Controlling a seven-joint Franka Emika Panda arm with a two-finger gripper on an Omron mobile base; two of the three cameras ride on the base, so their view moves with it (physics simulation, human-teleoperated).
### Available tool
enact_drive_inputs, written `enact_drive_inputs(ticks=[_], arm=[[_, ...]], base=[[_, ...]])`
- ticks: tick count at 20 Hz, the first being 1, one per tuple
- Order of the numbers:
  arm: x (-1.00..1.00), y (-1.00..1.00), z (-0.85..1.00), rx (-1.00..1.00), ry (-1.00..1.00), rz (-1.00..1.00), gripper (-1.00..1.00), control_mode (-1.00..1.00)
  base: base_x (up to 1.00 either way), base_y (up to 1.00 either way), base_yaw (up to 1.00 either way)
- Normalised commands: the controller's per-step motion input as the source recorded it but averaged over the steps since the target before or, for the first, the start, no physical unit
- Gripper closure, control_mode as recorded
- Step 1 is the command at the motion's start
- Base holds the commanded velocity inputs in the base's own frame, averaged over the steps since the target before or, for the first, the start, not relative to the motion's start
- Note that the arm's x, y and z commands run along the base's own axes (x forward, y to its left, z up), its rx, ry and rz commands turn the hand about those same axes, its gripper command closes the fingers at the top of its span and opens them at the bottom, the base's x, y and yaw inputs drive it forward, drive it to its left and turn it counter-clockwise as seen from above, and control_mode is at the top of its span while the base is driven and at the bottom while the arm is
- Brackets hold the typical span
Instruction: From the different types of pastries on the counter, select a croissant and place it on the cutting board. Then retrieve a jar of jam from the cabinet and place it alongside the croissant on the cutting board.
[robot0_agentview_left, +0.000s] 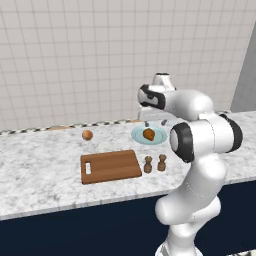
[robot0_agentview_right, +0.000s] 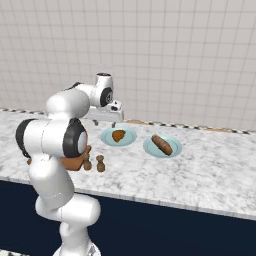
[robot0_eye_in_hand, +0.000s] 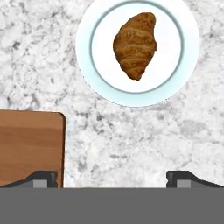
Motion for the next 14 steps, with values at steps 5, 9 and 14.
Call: enact_drive_inputs(ticks=[5, 9, 14], arm=[[0.56, -0.19, -0.51, 0.00, 0.06, 0.00, -1.00, -1.00], [0.55, -0.05, -0.46, 0.00, 0.04, 0.00, -1.00, -1.00], [0.55, 0.00, -0.39, 0.00, 0.03, 0.00, -1.00, -1.00]], base=[[0.00, 0.00, 0.00], [0.00, 0.00, 0.00], [0.00, 0.00, 0.00]])
